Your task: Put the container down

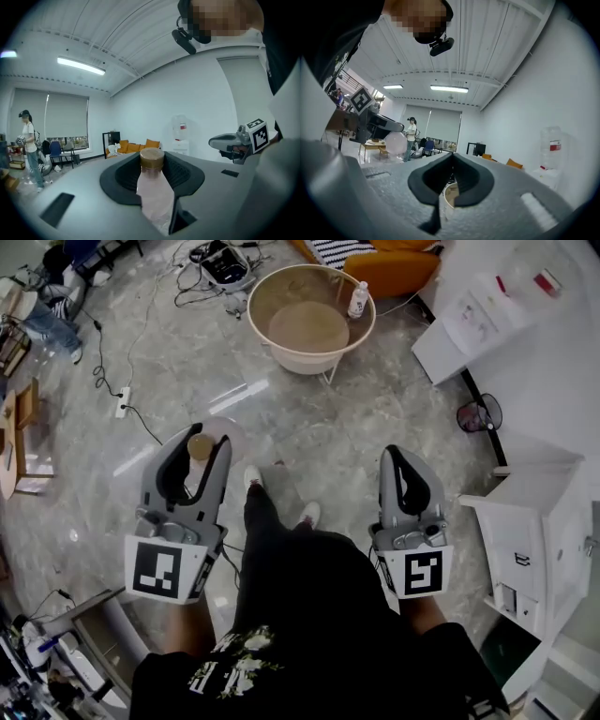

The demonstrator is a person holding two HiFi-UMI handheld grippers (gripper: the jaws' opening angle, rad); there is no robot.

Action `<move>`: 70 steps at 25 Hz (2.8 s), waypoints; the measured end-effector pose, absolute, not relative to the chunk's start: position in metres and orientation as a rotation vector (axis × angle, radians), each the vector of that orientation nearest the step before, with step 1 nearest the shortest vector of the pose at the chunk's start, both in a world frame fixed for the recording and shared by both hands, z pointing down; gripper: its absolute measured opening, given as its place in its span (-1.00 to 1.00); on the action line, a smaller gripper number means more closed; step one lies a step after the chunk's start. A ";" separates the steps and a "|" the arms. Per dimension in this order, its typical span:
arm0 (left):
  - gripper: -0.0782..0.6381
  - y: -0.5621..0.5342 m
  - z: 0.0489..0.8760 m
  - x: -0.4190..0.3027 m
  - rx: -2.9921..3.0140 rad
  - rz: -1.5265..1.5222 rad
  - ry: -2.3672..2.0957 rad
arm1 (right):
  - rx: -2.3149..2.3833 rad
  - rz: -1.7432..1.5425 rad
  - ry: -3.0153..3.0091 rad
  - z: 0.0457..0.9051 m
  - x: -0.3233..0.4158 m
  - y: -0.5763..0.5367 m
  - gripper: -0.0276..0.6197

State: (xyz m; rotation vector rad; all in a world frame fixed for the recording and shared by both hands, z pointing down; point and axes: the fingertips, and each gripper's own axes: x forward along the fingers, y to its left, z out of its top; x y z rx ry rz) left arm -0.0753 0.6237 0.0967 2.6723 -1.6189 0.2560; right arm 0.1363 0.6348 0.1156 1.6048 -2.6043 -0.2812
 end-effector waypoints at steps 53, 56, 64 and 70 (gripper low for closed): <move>-0.37 0.425 0.111 -0.305 2.851 0.332 -1.316 | 1.719 -0.250 -2.482 0.144 -0.128 0.448 -0.93; -0.37 0.421 0.115 -0.317 2.836 0.328 -1.324 | 1.695 -0.255 -2.484 0.144 -0.138 0.441 -0.93; -0.37 0.396 0.125 -0.333 2.809 0.370 -1.361 | 1.666 -0.268 -2.526 0.149 -0.153 0.407 -0.93; -0.37 0.378 0.116 -0.347 2.841 0.416 -1.362 | 1.629 -0.255 -2.587 0.147 -0.182 0.372 -0.93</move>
